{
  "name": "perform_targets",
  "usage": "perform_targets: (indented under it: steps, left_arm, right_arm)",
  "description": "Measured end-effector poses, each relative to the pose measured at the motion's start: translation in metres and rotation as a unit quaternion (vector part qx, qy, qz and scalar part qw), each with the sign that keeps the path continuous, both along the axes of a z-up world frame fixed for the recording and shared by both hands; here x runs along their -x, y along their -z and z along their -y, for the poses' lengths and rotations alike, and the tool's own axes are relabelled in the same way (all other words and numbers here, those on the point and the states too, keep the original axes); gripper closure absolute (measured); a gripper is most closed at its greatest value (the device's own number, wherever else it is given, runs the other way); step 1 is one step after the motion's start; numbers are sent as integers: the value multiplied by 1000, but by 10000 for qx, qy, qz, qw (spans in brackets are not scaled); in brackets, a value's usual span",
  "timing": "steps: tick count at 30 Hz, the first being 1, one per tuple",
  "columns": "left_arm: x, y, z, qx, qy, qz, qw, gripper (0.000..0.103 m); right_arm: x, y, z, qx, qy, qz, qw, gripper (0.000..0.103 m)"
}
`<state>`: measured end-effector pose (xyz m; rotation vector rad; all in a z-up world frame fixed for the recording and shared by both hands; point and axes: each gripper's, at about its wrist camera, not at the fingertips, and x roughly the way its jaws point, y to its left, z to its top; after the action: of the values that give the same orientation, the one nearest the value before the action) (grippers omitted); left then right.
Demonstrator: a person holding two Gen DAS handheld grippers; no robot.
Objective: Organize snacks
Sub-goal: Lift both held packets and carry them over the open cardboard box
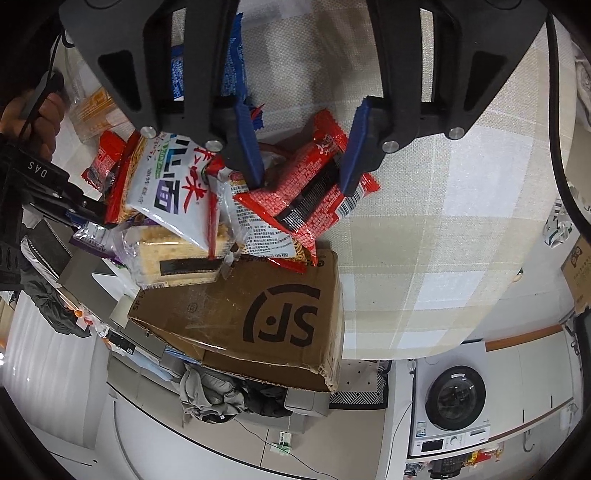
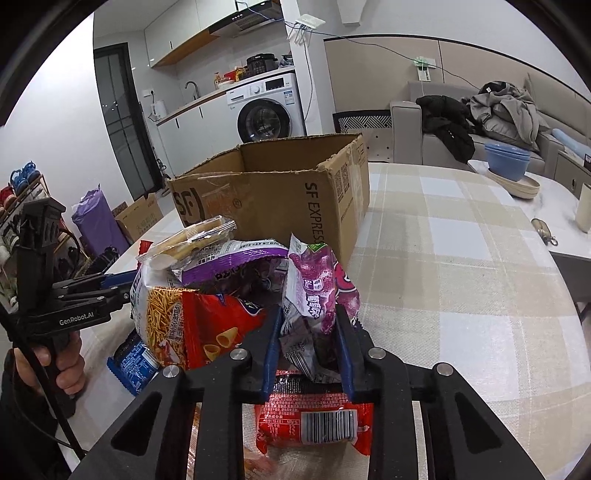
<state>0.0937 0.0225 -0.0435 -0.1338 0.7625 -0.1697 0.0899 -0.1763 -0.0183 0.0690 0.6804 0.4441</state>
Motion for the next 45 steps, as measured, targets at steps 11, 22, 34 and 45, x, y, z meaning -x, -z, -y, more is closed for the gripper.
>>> perform_targets:
  steps: [11,22,34,45]
  left_arm:
    - [8,-2,-1,-195,-27,-15,9998,81]
    - [-10,-4,-10,-540,65,-171,9984,35]
    - [-40,6,-26,220,558,-470,9971,45]
    - [-21,-4,-18,60,570,-200,9982,62]
  right_arm:
    - [9,-6,9,-125,9,91,9999,77]
    - [8,-5,12,-158,-29,76,9998,77]
    - [4,-4,16,-280,-95,32,9996,77]
    - [7,-8,18,-374,-80,157,9991,77]
